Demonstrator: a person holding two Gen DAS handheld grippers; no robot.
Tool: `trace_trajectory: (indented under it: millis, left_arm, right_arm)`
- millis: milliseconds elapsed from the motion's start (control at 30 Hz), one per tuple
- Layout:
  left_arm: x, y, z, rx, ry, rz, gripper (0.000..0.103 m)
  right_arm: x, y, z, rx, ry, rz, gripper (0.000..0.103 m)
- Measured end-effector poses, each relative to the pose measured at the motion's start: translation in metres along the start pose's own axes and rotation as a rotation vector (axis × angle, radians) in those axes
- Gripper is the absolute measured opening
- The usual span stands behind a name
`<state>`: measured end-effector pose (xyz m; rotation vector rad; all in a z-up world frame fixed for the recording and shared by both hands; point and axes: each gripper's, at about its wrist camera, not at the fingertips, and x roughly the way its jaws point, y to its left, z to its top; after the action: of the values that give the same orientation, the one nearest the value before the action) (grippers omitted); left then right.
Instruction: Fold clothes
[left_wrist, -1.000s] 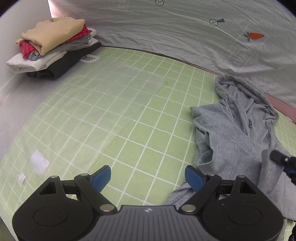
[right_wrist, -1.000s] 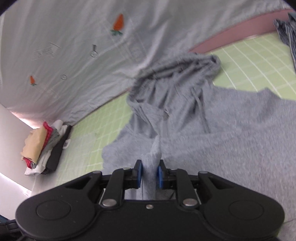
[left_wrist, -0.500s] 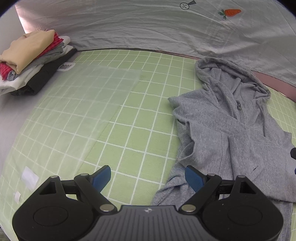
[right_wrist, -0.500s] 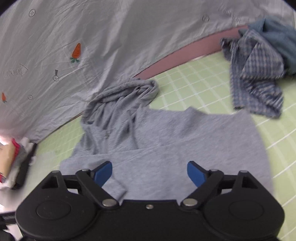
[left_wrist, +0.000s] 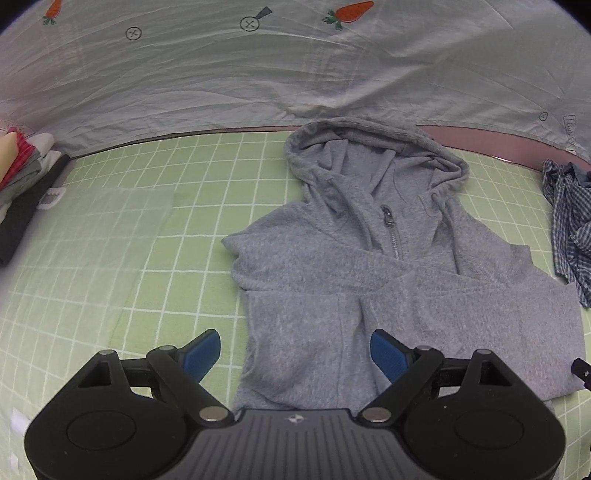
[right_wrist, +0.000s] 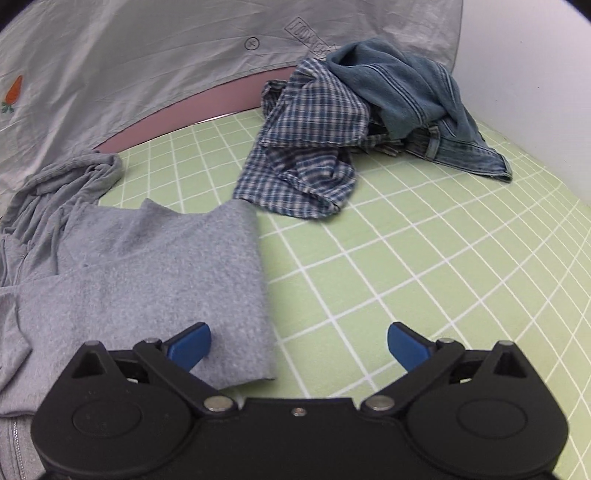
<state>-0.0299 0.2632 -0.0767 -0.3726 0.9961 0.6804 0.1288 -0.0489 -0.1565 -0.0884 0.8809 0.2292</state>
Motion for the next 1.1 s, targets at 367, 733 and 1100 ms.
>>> trace_trajectory:
  millis: [367, 733, 1100]
  left_arm:
    - [0.038, -0.046, 0.004, 0.125, 0.074, -0.147, 0.077]
    - [0.060, -0.050, 0.004, 0.117, 0.102, -0.174, 0.020]
    - [0.020, -0.014, 0.018, -0.019, -0.026, -0.192, 0.009]
  right_arm:
    - [0.010, -0.002, 0.002, -0.010, 0.038, -0.045, 0.103]
    - [0.012, -0.003, 0.004, -0.009, 0.049, -0.062, 0.103]
    - [0.004, -0.004, 0.006, -0.007, 0.032, -0.078, 0.103]
